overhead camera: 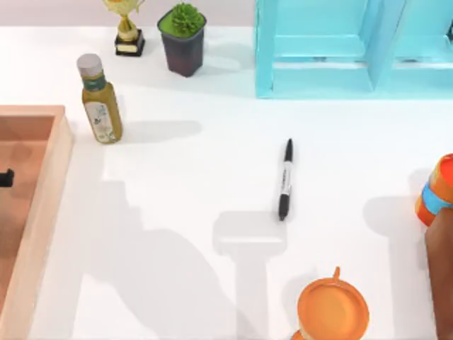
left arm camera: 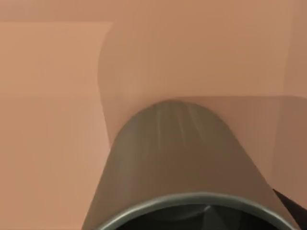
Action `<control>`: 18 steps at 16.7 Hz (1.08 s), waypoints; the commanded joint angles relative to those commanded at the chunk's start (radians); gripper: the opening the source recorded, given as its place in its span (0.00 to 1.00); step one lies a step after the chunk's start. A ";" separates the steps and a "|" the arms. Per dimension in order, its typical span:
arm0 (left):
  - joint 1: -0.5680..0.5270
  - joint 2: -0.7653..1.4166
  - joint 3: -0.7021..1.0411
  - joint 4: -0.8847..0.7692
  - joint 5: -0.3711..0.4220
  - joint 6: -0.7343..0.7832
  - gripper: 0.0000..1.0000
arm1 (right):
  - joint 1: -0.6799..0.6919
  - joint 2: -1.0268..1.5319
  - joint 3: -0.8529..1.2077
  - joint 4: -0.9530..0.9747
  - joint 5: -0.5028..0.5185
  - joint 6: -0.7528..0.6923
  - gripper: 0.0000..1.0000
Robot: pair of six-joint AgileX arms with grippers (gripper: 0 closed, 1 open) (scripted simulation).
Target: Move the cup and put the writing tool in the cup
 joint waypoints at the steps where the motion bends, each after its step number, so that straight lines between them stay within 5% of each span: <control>1: 0.000 -0.001 0.002 -0.002 -0.001 -0.001 0.00 | 0.000 0.000 0.000 0.000 0.000 0.000 1.00; 6: -0.051 -0.046 0.131 -0.114 -0.016 -0.088 0.00 | 0.000 0.000 0.000 0.000 0.000 0.000 1.00; 18: -0.457 -0.079 0.502 -0.579 -0.001 -0.460 0.00 | 0.000 0.000 0.000 0.000 0.000 0.000 1.00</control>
